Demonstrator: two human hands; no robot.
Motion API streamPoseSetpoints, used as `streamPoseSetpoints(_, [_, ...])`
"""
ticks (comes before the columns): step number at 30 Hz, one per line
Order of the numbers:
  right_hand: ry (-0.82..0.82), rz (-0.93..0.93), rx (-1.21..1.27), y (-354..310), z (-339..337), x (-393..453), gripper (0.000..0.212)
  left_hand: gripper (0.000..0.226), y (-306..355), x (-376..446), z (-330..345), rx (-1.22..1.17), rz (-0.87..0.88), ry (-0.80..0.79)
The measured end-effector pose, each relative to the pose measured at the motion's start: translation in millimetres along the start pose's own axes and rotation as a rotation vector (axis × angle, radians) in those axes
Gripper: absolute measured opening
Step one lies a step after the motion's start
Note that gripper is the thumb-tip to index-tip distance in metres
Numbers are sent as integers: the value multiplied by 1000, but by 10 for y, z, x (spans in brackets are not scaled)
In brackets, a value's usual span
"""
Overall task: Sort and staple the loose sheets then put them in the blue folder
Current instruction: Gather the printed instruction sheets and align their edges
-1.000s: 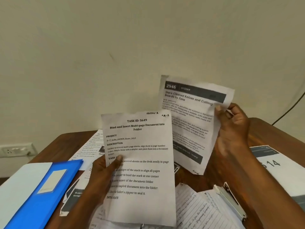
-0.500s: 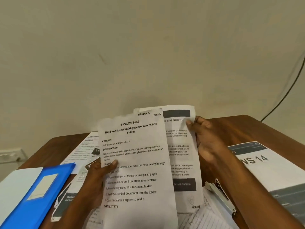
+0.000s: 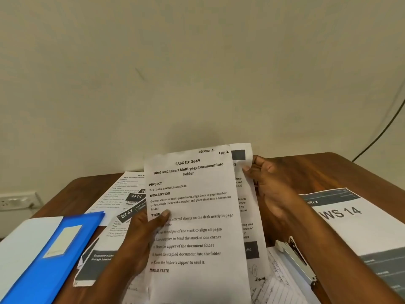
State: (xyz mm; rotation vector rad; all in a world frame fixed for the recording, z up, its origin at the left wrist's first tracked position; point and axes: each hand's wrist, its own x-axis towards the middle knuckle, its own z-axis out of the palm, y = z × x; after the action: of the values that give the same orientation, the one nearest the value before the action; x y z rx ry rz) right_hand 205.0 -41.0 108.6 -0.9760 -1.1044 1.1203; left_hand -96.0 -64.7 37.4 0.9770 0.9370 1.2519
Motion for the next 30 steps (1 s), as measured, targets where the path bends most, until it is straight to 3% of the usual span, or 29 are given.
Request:
streamPoseSetpoints(8, [-74, 30, 5, 26, 274, -105, 26, 21, -93, -6, 156, 144, 61, 76])
streamPoseSetpoints(17, [-33, 54, 107, 31, 369, -136, 23, 34, -151, 12, 158, 92, 28, -12])
streamPoseSetpoints(20, [-98, 70, 87, 16, 336, -136, 38, 34, -148, 26, 184, 93, 76, 31])
streamPoseSetpoints(23, [-175, 52, -11, 27, 306, -131, 55, 42, -149, 29, 214, 134, 150, 111])
streamPoseSetpoints(28, [25, -61, -357, 133, 323, -103, 35, 85, -92, 7, 223, 168, 202, 175])
streamPoseSetpoints(30, [39, -53, -363, 164, 338, -109, 34, 75, -34, -15, 244, 137, 200, 195])
